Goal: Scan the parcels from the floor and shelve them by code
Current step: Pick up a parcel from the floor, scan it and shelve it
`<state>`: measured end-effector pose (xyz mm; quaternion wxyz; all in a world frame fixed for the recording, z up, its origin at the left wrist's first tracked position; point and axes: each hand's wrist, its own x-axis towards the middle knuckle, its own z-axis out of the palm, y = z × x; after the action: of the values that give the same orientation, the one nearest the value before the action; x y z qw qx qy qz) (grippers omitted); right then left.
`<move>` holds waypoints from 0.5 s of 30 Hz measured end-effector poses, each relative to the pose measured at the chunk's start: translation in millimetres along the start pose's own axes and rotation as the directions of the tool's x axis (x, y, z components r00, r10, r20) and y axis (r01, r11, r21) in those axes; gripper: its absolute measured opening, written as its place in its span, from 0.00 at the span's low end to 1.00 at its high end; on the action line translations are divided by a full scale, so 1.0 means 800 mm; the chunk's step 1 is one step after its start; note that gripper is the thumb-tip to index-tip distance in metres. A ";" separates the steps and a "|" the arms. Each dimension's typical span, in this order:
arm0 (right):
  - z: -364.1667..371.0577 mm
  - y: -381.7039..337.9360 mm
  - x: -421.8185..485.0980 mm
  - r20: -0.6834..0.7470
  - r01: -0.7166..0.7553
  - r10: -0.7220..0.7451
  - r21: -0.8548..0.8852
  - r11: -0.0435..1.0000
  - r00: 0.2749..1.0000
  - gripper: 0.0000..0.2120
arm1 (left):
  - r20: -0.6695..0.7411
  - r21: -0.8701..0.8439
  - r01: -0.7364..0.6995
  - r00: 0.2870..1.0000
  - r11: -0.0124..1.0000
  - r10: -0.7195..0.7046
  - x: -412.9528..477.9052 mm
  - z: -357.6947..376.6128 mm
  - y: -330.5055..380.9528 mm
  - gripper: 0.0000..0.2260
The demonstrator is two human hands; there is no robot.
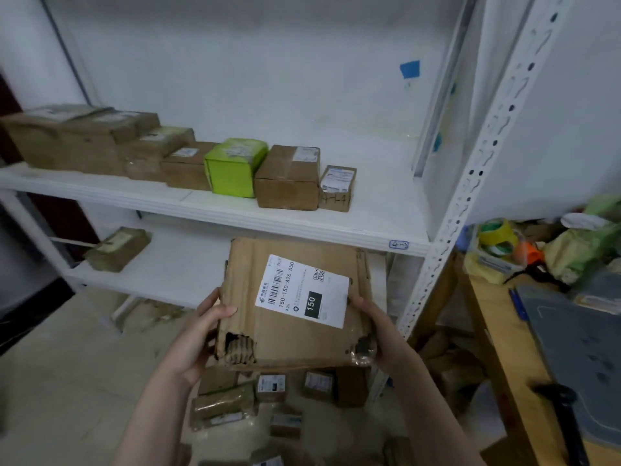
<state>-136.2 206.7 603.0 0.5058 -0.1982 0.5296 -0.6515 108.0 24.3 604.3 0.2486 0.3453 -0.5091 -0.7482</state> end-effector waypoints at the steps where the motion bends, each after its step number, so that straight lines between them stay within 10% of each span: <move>1: 0.015 0.001 0.006 0.042 -0.007 0.007 0.013 1.000 0.999 0.39 | -0.004 -0.006 -0.013 1.000 1.000 0.013 -0.005 -0.014 0.007 0.44; 9: 0.153 0.029 0.050 0.165 -0.017 0.011 0.032 0.999 0.986 0.42 | -0.258 -0.122 -0.071 0.965 0.990 0.038 -0.053 -0.119 0.038 0.40; 15: 0.243 0.089 0.057 0.224 -0.151 0.128 0.088 0.985 0.966 0.24 | -0.665 -0.319 -0.121 0.736 0.940 -0.131 -0.085 -0.182 0.005 0.39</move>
<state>31.6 77.2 596.9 0.6148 -0.2036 0.4489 -0.6156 263.8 -13.7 590.6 0.4704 0.5465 -0.2450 -0.6481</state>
